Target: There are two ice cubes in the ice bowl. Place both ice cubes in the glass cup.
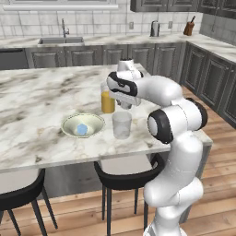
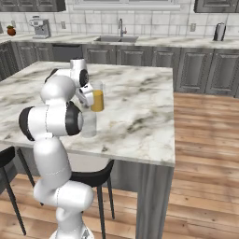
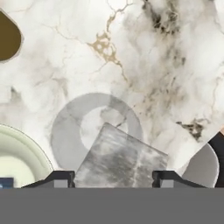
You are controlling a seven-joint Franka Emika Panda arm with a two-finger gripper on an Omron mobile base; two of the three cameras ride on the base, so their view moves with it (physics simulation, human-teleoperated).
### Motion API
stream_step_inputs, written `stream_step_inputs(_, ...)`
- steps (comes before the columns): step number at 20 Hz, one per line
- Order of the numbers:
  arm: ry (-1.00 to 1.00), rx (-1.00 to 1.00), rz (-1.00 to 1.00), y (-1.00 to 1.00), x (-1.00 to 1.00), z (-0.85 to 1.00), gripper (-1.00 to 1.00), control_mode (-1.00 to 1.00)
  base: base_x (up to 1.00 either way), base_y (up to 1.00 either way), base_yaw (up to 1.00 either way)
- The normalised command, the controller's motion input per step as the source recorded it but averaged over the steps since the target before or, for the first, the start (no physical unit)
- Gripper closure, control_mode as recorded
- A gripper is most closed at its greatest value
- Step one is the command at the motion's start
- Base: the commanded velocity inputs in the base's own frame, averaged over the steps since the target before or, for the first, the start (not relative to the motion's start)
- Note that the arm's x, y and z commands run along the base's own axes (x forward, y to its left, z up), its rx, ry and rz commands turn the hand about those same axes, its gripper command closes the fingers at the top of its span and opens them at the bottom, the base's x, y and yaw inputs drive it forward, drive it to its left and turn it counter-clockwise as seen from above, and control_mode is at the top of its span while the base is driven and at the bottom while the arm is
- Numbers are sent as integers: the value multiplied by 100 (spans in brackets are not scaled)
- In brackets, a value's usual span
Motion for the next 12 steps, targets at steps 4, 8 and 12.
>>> stream_step_inputs(4,0,11,-3,0,36,-22,100,-100,0,0,0)
stream_step_inputs(8,2,0,-1,1,39,-42,100,-100,0,0,0)
stream_step_inputs(12,2,0,-1,1,34,-38,100,-100,0,0,0)
